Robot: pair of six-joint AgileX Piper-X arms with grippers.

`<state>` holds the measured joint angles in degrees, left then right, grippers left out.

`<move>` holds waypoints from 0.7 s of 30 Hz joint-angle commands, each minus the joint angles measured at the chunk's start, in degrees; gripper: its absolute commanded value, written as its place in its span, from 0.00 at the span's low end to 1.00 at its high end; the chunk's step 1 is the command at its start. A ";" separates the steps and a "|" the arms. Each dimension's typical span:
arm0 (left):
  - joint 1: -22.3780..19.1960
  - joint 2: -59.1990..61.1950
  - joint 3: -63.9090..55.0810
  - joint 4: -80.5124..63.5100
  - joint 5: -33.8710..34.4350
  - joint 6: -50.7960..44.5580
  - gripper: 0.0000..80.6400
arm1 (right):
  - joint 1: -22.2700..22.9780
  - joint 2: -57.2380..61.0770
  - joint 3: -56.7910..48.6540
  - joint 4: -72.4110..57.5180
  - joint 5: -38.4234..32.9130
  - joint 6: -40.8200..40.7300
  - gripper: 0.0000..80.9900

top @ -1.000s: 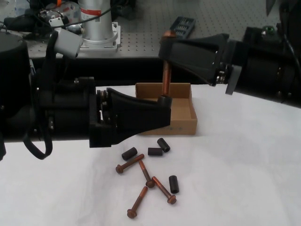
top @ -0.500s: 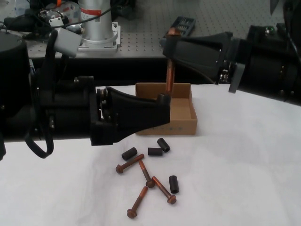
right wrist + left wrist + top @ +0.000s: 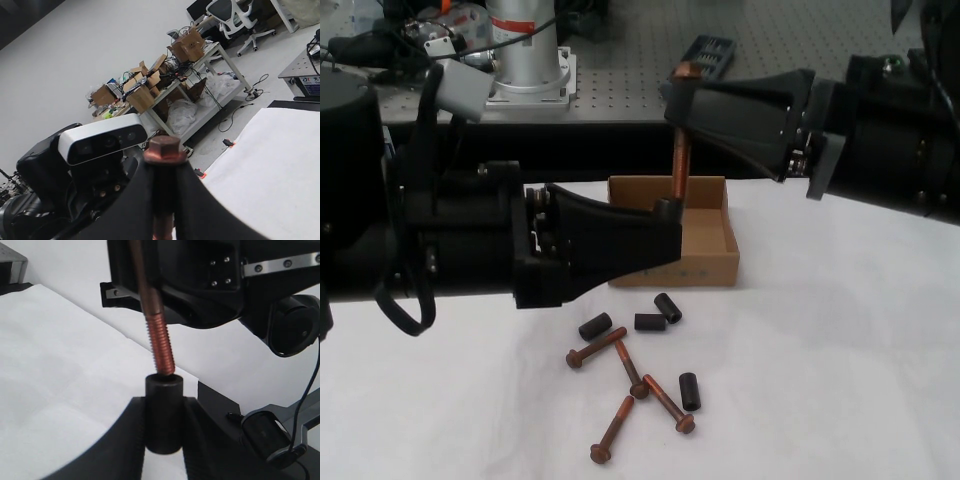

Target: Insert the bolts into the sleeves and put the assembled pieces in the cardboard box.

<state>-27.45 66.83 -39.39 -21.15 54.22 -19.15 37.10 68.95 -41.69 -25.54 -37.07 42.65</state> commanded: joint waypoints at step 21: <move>0.11 -0.69 -0.23 -4.26 -1.30 -1.54 0.01 | 1.75 0.02 -0.41 -2.55 2.55 -0.26 0.02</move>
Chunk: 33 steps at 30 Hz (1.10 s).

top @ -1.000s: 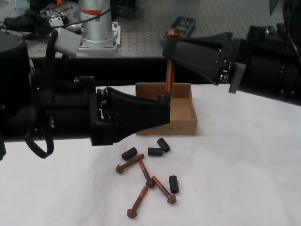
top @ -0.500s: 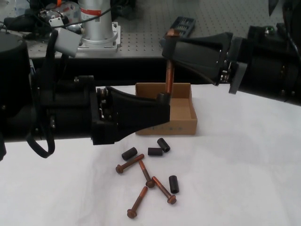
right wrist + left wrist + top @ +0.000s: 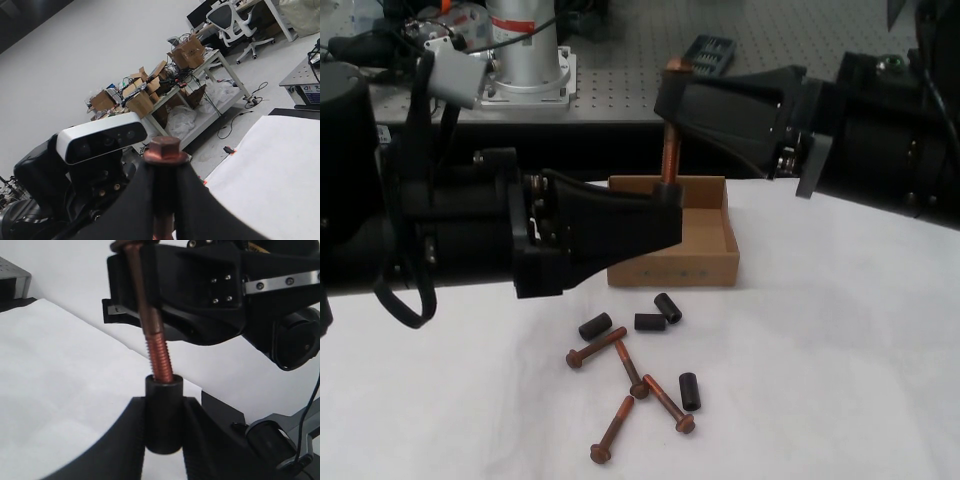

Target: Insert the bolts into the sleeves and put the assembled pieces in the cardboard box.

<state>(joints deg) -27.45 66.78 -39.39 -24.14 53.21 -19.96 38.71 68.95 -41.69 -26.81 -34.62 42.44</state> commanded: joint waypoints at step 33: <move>0.11 -0.63 -0.23 -1.27 -5.41 -0.59 0.01 | 2.16 -2.63 -0.41 7.98 -1.87 -10.45 0.02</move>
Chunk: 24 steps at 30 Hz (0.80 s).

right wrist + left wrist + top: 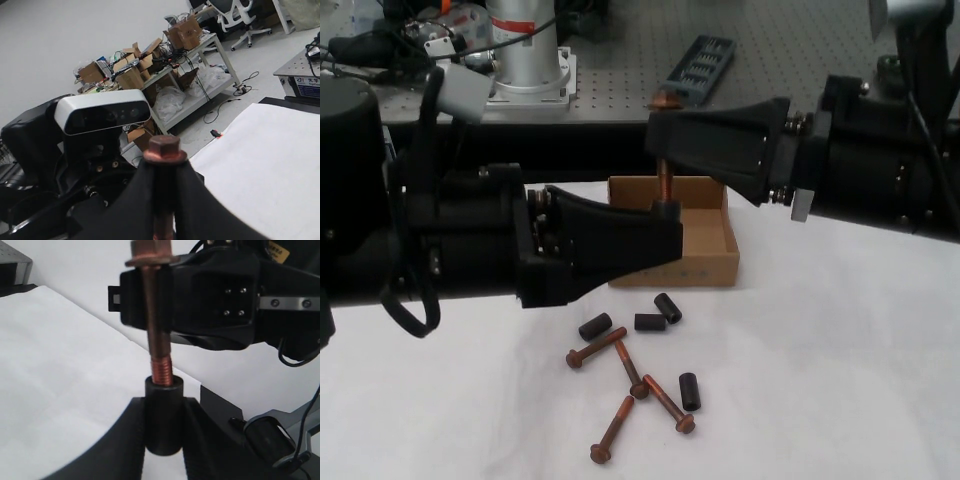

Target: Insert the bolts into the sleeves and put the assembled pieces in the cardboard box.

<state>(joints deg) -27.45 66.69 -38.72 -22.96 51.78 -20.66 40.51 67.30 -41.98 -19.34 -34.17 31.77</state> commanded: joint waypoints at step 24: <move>0.11 -0.55 -0.90 -2.45 -6.51 2.95 0.01 | 0.36 -1.71 -0.11 10.38 -7.63 -3.16 0.02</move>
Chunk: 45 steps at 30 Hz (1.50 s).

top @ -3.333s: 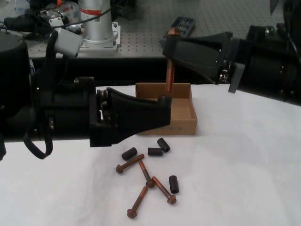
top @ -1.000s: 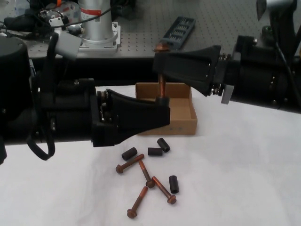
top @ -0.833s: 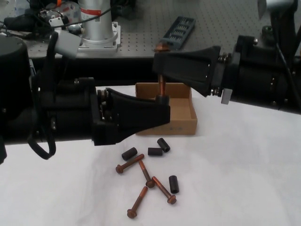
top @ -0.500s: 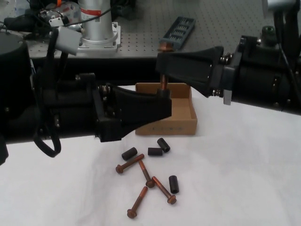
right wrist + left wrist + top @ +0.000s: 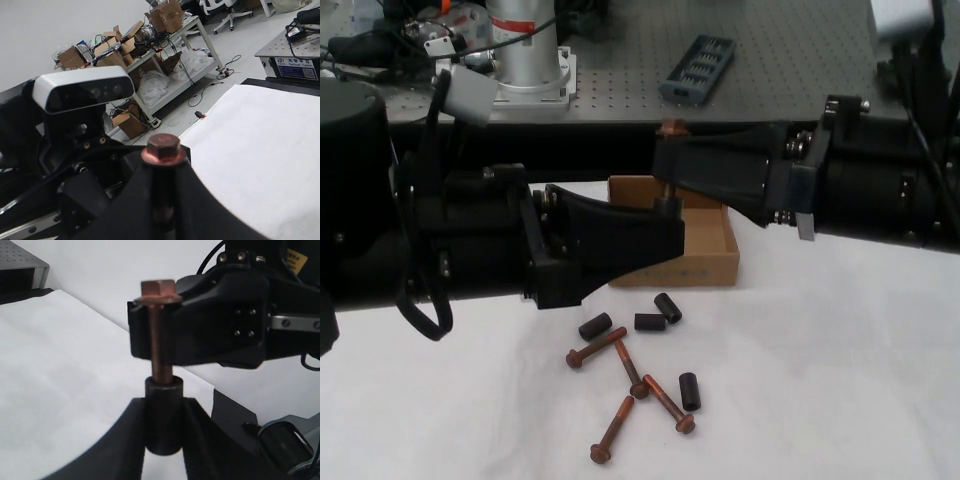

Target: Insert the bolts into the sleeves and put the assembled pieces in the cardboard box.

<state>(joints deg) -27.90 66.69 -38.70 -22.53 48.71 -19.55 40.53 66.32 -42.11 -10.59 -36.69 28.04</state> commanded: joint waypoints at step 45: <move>0.56 -0.55 -0.91 -11.06 -4.09 5.26 0.01 | 0.34 -0.73 -4.06 16.52 -4.99 -5.93 0.49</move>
<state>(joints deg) -27.68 66.82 -38.37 -25.07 46.88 -15.13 40.53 65.67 -46.74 0.46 -38.76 22.94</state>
